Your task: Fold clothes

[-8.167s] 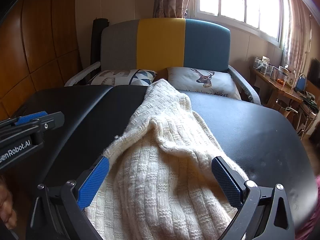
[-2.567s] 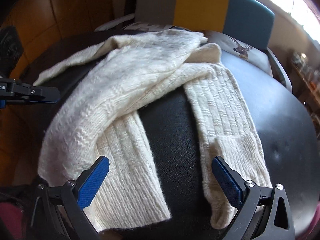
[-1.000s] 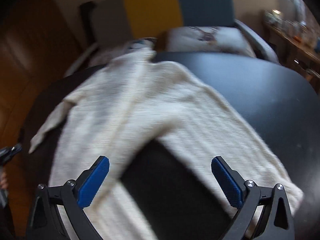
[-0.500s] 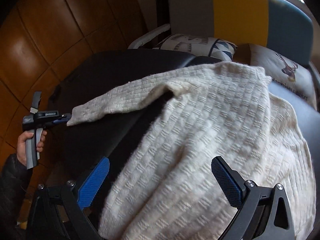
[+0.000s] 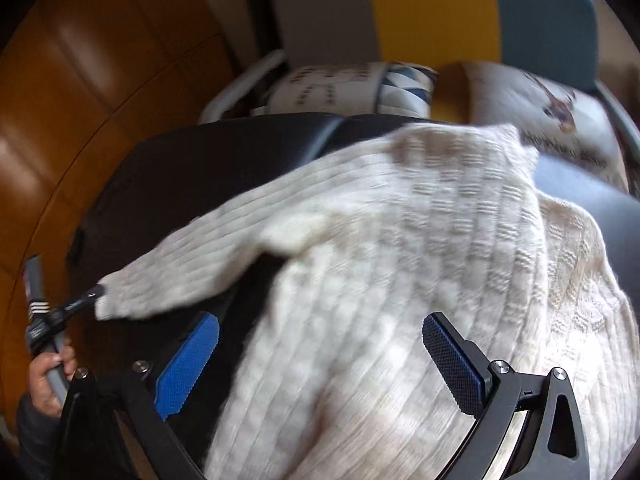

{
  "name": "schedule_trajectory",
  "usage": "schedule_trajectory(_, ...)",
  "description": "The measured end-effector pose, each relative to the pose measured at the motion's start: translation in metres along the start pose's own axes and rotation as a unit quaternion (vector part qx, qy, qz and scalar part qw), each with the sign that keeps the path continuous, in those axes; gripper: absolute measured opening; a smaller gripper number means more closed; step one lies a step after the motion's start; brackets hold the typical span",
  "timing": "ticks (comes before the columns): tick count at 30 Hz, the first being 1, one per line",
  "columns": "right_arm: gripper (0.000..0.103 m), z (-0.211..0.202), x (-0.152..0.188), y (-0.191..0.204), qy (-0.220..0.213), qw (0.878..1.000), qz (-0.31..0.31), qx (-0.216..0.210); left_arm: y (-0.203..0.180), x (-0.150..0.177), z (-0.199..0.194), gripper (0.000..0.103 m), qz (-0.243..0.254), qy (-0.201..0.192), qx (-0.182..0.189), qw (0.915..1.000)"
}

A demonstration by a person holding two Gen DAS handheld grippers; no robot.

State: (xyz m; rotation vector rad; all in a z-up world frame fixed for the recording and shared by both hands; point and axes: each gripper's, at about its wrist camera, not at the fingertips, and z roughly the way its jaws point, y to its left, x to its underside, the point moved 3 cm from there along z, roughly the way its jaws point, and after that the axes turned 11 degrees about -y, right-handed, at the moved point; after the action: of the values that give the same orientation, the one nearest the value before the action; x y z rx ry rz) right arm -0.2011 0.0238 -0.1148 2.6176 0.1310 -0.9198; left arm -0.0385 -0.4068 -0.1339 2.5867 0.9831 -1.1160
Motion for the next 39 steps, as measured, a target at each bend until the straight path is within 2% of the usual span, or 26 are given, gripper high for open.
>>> schedule_trajectory(2, 0.103, 0.009, -0.001, -0.012, 0.007, 1.0, 0.024, 0.004, 0.004, -0.018, 0.008, 0.003, 0.015, -0.01, -0.025, 0.9995)
schedule_trajectory(4, 0.103, 0.02, 0.002, -0.023, 0.022, 0.999, 0.047, 0.006, 0.002, -0.023, 0.024, 0.003, 0.04, -0.001, -0.051, 0.9979)
schedule_trajectory(6, 0.103, 0.032, 0.009, -0.03, 0.04, 0.997, 0.069, -0.01, 0.0, -0.021, 0.044, 0.004, 0.062, 0.025, -0.081, 0.9945)
schedule_trajectory(8, 0.103, 0.03, 0.011, -0.033, 0.036, 0.996, 0.076, -0.029, -0.003, -0.023, 0.063, 0.008, 0.036, 0.057, -0.076, 0.9949)
schedule_trajectory(9, 0.103, 0.023, 0.009, -0.035, 0.027, 0.995, 0.083, -0.048, 0.001, -0.027, 0.064, 0.01, 0.017, 0.06, -0.074, 0.9953)
schedule_trajectory(11, 0.103, 0.004, 0.004, -0.047, 0.003, 0.991, 0.103, -0.081, 0.011, -0.034, 0.056, 0.014, -0.003, 0.059, -0.081, 0.9949)
schedule_trajectory(14, 0.103, -0.035, -0.006, -0.08, -0.039, 0.985, 0.133, -0.1, 0.025, -0.046, 0.025, 0.015, -0.047, 0.035, -0.08, 0.995)
schedule_trajectory(15, 0.103, -0.047, -0.009, -0.094, -0.052, 0.984, 0.142, -0.095, 0.023, -0.047, 0.011, 0.015, -0.052, 0.026, -0.069, 0.9959)
schedule_trajectory(16, 0.103, -0.057, -0.01, -0.108, -0.061, 0.982, 0.155, -0.091, 0.016, -0.045, -0.003, 0.015, -0.053, 0.019, -0.043, 0.9975)
schedule_trajectory(19, 0.103, -0.075, -0.009, -0.149, -0.066, 0.969, 0.211, -0.109, -0.023, -0.028, -0.033, 0.016, -0.025, 0.016, 0.054, 0.9981)
schedule_trajectory(20, 0.103, -0.076, -0.008, -0.16, -0.064, 0.965, 0.228, -0.113, -0.047, -0.015, -0.044, 0.016, -0.009, 0.022, 0.094, 0.9953)
schedule_trajectory(22, 0.103, -0.073, -0.004, -0.18, -0.055, 0.96, 0.254, -0.107, -0.104, 0.017, -0.066, 0.017, 0.029, 0.04, 0.173, 0.9837)
schedule_trajectory(24, 0.103, -0.062, 0.005, -0.198, -0.039, 0.96, 0.269, -0.072, -0.165, 0.056, -0.089, 0.017, 0.067, 0.066, 0.246, 0.9647)
schedule_trajectory(25, 0.103, -0.057, 0.01, -0.206, -0.031, 0.959, 0.274, -0.062, -0.197, 0.079, -0.102, 0.017, 0.088, 0.082, 0.282, 0.9518)
schedule_trajectory(26, 0.103, -0.054, 0.014, -0.214, -0.025, 0.961, 0.273, -0.044, -0.224, 0.1, -0.113, 0.017, 0.107, 0.096, 0.311, 0.9394)
schedule_trajectory(27, 0.103, -0.052, 0.018, -0.225, -0.019, 0.963, 0.269, -0.017, -0.245, 0.118, -0.121, 0.017, 0.125, 0.105, 0.327, 0.9308)
schedule_trajectory(28, 0.103, -0.053, 0.023, -0.237, -0.014, 0.964, 0.267, 0.011, -0.266, 0.138, -0.128, 0.017, 0.149, 0.117, 0.339, 0.9214)
schedule_trajectory(29, 0.103, -0.055, 0.026, -0.247, -0.014, 0.965, 0.262, 0.022, -0.283, 0.157, -0.133, 0.017, 0.173, 0.13, 0.347, 0.9126)
schedule_trajectory(30, 0.103, -0.057, 0.029, -0.257, -0.015, 0.967, 0.255, 0.02, -0.297, 0.174, -0.136, 0.017, 0.194, 0.142, 0.348, 0.906)
schedule_trajectory(31, 0.103, -0.06, 0.031, -0.266, -0.018, 0.969, 0.245, 0.022, -0.306, 0.189, -0.137, 0.017, 0.219, 0.15, 0.337, 0.9032)
schedule_trajectory(33, 0.103, -0.068, 0.034, -0.278, -0.015, 0.975, 0.212, 0.058, -0.313, 0.213, -0.136, 0.017, 0.275, 0.153, 0.297, 0.9016)
schedule_trajectory(36, 0.103, -0.074, 0.039, -0.284, 0.018, 0.982, 0.125, 0.144, -0.315, 0.214, -0.149, 0.017, 0.303, 0.139, 0.292, 0.8964)
schedule_trajectory(37, 0.103, -0.076, 0.04, -0.284, 0.027, 0.982, 0.107, 0.152, -0.315, 0.208, -0.151, 0.017, 0.3, 0.138, 0.297, 0.896)
schedule_trajectory(39, 0.103, -0.088, 0.032, -0.279, 0.008, 0.987, 0.092, 0.133, -0.321, 0.184, -0.153, 0.017, 0.292, 0.118, 0.306, 0.8984)
